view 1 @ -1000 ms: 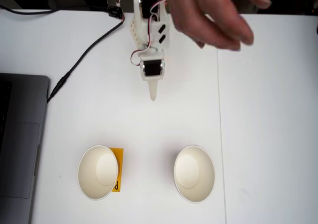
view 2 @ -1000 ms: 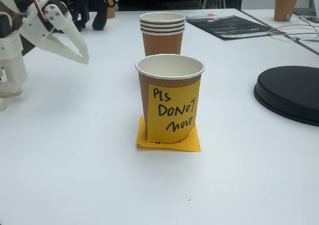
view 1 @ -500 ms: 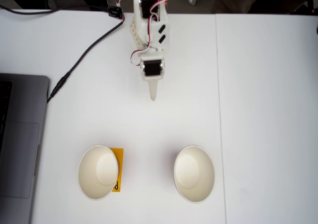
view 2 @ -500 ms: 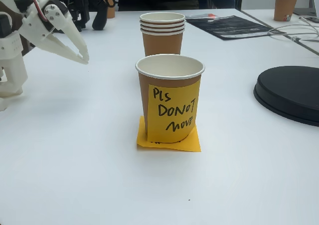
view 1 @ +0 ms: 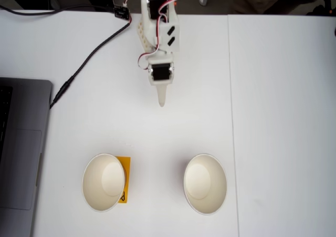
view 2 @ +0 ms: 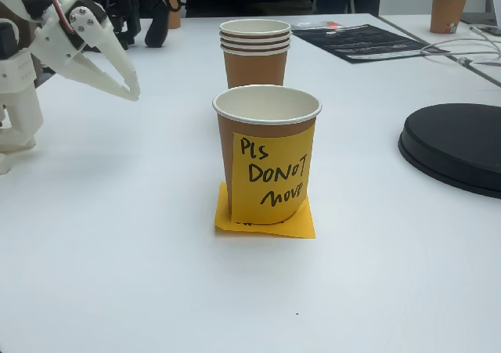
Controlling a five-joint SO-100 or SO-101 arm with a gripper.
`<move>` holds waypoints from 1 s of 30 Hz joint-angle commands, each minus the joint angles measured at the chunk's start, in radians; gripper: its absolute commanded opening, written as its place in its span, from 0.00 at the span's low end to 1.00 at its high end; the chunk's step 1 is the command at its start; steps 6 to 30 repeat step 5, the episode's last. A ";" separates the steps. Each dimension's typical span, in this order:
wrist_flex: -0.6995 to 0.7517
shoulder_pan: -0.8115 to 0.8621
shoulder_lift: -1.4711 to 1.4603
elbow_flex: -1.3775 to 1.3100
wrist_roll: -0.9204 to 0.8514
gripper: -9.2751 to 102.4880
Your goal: Pickup cup and make a pile of cup.
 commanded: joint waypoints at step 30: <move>-0.014 0.012 0.008 -0.005 0.003 0.02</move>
